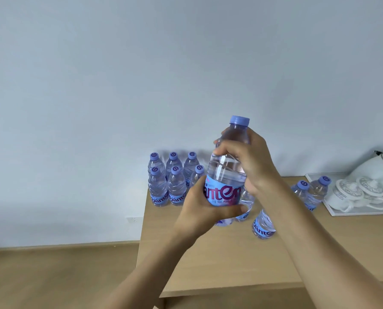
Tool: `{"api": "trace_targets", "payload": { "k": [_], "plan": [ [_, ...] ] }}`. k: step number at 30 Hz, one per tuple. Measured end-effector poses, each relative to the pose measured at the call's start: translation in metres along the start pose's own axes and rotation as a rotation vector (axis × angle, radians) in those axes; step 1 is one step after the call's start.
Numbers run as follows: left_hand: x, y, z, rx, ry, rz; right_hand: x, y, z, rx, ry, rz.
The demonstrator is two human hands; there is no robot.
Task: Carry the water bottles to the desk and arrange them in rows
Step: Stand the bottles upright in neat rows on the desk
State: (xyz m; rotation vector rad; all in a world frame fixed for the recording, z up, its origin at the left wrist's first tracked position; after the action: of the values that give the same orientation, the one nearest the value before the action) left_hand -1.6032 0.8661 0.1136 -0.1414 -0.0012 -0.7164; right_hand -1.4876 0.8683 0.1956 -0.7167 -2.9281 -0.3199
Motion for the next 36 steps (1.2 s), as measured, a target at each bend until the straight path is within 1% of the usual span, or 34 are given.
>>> {"api": "trace_targets", "payload": {
  "k": [5, 7, 9, 12, 15, 18, 20, 24, 31, 36],
  "plan": [
    [-0.001, -0.003, 0.007, -0.005, -0.113, -0.187, 0.007, 0.005, -0.001, 0.037, 0.17, -0.132],
    [-0.005, -0.002, 0.005, -0.001, -0.12, -0.183, 0.012, 0.004, -0.002, 0.047, 0.215, -0.188],
    [-0.011, -0.002, 0.002, 0.002, -0.093, -0.117, 0.015, 0.004, 0.001, 0.044, 0.21, -0.212],
    [-0.017, -0.002, -0.005, 0.004, -0.075, -0.039, 0.016, 0.006, 0.007, 0.041, 0.088, -0.177],
    [-0.024, -0.003, -0.008, 0.014, -0.053, 0.054, 0.015, 0.003, 0.015, 0.048, -0.026, -0.101],
    [-0.031, -0.002, -0.013, 0.03, -0.015, 0.156, 0.015, -0.001, 0.023, 0.038, -0.057, -0.004],
    [-0.033, -0.002, -0.018, 0.032, -0.008, 0.19, 0.015, -0.001, 0.031, 0.064, -0.073, 0.042],
    [-0.033, -0.002, -0.03, 0.014, -0.036, 0.151, 0.015, -0.001, 0.041, 0.089, -0.105, 0.087],
    [-0.037, -0.004, -0.056, -0.063, -0.089, 0.006, 0.012, -0.005, 0.06, 0.155, -0.097, 0.069],
    [-0.032, 0.002, -0.075, -0.112, -0.071, -0.027, 0.007, -0.011, 0.077, 0.181, -0.129, 0.09]
  ]
}}
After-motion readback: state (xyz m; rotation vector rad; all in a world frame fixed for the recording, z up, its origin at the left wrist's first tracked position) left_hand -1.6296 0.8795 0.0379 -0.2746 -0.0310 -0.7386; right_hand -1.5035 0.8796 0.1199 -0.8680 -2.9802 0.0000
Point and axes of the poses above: each hand's wrist, its own y-axis towards the middle knuckle, its own x-axis out of the palm, z = x × y, the point moved 8 cm from there along y, towards the middle knuckle, and after that the axes turned 4 degrees about -x, right-handed, at the moved point
